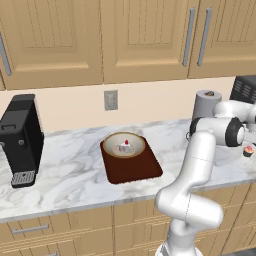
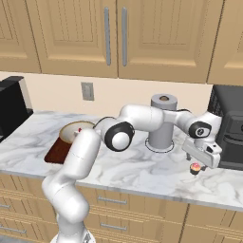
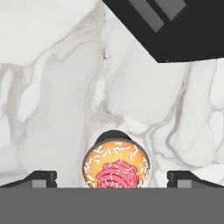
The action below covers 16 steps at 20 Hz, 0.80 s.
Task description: Place the bowl with cake and the cupcake onto the tray.
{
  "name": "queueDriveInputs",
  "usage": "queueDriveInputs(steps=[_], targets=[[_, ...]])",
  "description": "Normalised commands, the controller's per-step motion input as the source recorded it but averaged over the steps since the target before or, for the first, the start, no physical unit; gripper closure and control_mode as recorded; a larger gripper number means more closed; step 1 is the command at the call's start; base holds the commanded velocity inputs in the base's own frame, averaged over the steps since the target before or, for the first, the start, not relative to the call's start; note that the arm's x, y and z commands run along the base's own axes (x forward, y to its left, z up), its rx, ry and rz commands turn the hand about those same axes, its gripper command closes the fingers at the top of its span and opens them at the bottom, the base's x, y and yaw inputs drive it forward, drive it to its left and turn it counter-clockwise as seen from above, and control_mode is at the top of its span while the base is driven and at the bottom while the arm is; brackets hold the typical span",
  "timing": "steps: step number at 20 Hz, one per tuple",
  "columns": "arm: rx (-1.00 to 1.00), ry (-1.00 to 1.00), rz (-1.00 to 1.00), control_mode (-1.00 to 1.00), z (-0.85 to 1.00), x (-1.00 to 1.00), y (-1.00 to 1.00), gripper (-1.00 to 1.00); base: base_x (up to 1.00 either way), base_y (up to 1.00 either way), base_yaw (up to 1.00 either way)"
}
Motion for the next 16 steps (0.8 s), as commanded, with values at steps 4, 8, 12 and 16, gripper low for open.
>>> queueDriveInputs(steps=[4,8,12,16], targets=[[0.00,0.04,-0.07,-1.00,-0.16,-0.03,-0.18,-1.00,0.00,0.00,0.00],[0.00,0.06,-0.08,-1.00,-0.18,-0.06,0.00,-1.00,0.00,0.00,0.00],[0.00,0.03,-0.07,-1.00,-0.22,-0.07,0.00,-1.00,0.00,0.00,0.00],[0.00,0.00,-0.05,-1.00,-0.14,0.00,0.01,-1.00,0.00,0.00,0.00]])
